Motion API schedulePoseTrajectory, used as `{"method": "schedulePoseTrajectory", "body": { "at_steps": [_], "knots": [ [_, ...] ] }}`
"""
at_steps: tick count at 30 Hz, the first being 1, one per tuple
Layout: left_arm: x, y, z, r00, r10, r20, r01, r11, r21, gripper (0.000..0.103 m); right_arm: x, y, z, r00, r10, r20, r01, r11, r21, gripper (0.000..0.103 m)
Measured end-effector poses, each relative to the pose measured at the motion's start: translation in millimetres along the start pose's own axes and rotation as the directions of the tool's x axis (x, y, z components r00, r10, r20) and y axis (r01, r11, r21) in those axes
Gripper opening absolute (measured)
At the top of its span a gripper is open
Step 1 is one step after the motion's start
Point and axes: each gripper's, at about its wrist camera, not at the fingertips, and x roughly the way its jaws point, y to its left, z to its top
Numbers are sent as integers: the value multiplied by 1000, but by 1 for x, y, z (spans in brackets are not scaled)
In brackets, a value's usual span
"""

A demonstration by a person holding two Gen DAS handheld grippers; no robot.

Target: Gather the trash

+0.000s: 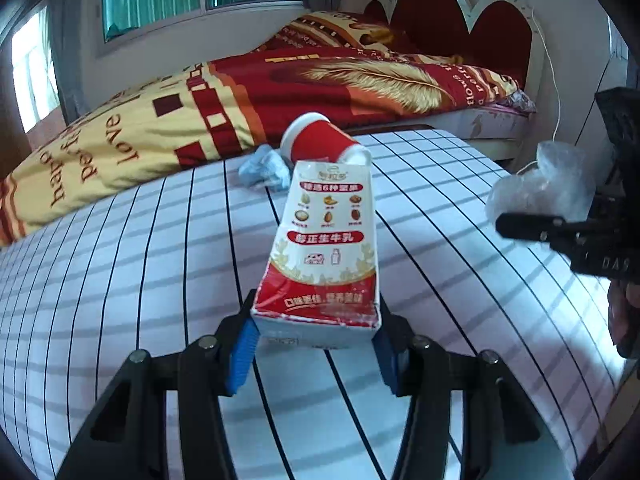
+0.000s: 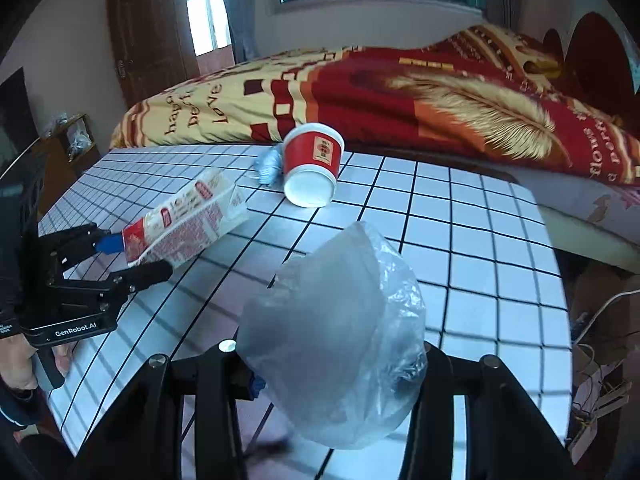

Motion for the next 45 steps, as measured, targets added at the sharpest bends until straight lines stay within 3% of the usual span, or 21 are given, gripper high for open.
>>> {"method": "schedulePoseTrajectory", "body": {
  "at_steps": [11,28,35,45],
  "knots": [
    [-82,-63,-33,998,-17,54,15,999,43,53,-111,3,-56,994,-24,105,20,999,36,46],
    [-144,-174,-64,984,-149,101,136,983,124,53,-252,-17,-149,970,-121,212,101,990,101,46],
    [-146,-222,-73,973,-217,83,201,966,164,52,-284,-40,-191,965,-166,205,135,978,156,46],
    [-138,-292,-92,947,-320,13,309,922,233,52,-294,-81,-257,964,-238,122,201,946,255,46]
  ]
}}
